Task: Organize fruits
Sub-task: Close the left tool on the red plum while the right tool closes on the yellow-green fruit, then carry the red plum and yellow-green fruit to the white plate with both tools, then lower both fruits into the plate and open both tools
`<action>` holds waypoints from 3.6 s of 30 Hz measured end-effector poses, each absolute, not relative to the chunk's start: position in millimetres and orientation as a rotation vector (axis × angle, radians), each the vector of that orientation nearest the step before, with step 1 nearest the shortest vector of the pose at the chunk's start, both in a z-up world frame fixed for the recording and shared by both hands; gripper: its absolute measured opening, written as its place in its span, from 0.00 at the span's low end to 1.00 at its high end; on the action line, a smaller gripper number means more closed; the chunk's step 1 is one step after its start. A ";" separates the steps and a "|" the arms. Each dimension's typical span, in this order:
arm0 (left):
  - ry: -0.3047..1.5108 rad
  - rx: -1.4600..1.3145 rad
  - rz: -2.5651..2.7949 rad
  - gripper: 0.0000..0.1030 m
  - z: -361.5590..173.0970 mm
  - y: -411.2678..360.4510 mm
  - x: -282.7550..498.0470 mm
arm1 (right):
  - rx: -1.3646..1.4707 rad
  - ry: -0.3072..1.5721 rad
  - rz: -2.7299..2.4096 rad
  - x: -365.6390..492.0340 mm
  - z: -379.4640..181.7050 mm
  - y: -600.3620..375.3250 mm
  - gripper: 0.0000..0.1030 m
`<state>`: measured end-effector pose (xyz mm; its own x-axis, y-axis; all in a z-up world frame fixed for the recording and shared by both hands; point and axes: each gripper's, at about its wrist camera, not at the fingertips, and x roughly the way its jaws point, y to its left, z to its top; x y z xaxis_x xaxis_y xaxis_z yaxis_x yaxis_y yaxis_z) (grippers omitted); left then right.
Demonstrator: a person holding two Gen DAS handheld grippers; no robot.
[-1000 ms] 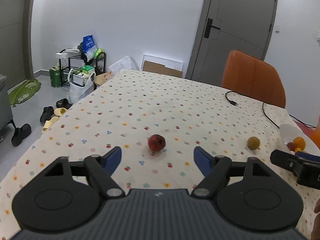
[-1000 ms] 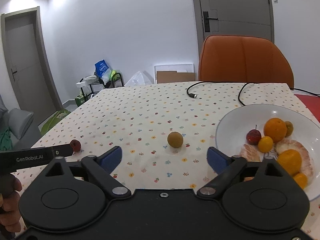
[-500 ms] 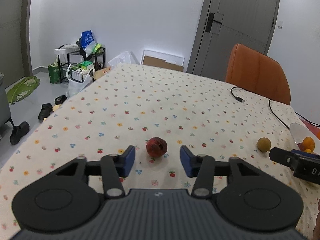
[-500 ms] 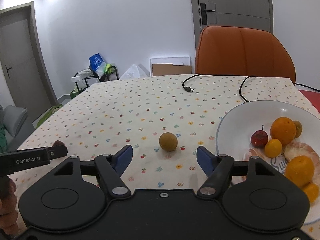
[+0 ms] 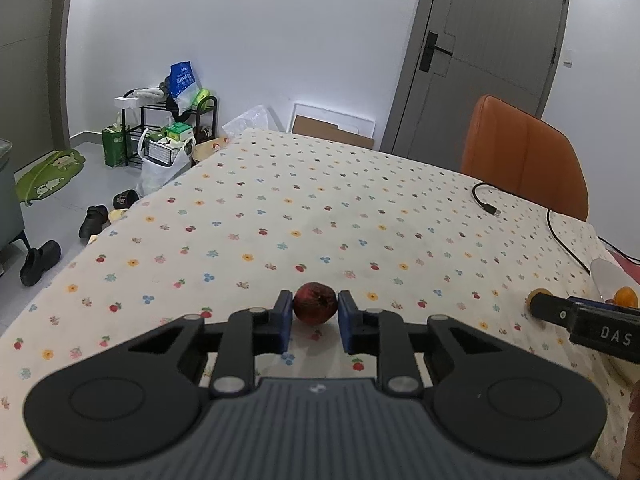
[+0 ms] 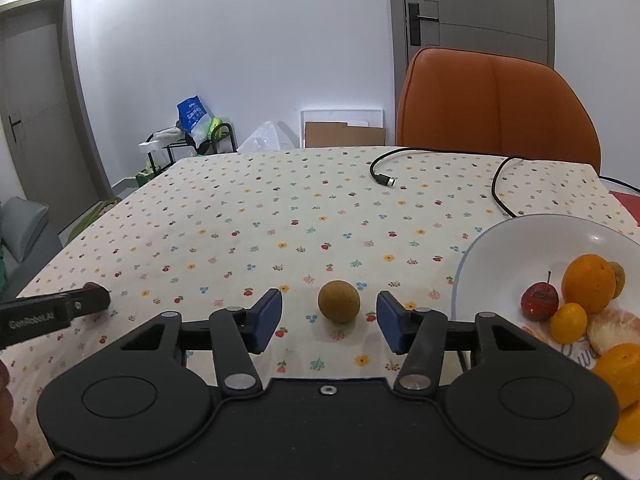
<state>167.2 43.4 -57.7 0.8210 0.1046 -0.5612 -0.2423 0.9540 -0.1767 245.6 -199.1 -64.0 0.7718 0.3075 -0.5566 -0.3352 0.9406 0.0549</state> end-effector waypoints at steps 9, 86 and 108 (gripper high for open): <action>0.563 -0.270 0.219 0.22 -53.1 52.4 152.8 | -0.102 0.583 0.335 251.0 -67.0 -192.4 0.44; 0.507 -0.077 -0.116 0.22 -19.1 -124.9 140.3 | 0.107 0.448 0.094 159.8 -37.4 -388.1 0.21; 0.533 0.020 -0.244 0.22 -26.0 -199.6 163.4 | 0.170 0.431 0.080 159.4 -44.9 -422.6 0.27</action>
